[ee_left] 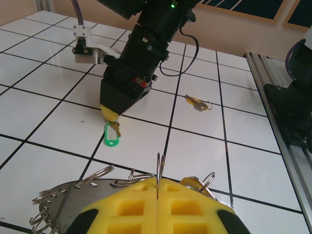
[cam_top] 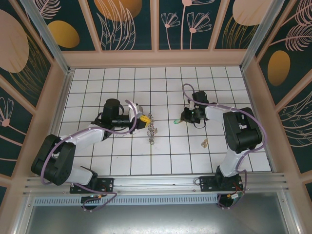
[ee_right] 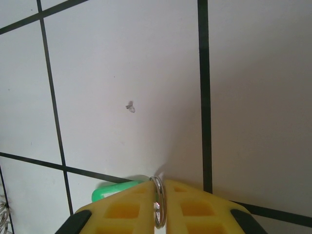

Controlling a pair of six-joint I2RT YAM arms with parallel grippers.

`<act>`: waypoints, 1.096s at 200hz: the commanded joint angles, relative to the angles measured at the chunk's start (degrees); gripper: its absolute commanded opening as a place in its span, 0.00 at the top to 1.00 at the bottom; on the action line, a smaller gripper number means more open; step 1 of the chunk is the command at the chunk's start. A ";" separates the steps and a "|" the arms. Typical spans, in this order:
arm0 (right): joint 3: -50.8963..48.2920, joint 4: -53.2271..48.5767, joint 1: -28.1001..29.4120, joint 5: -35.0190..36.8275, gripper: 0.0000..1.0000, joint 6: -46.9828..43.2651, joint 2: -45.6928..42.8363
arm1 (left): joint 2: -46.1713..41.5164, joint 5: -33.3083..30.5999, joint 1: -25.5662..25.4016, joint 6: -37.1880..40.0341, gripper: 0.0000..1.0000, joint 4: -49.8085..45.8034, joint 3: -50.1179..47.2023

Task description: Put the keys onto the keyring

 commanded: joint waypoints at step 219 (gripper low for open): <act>-1.01 3.64 0.23 0.83 0.99 -0.63 -3.39 | 0.71 2.08 -0.30 -0.51 1.00 2.13 0.89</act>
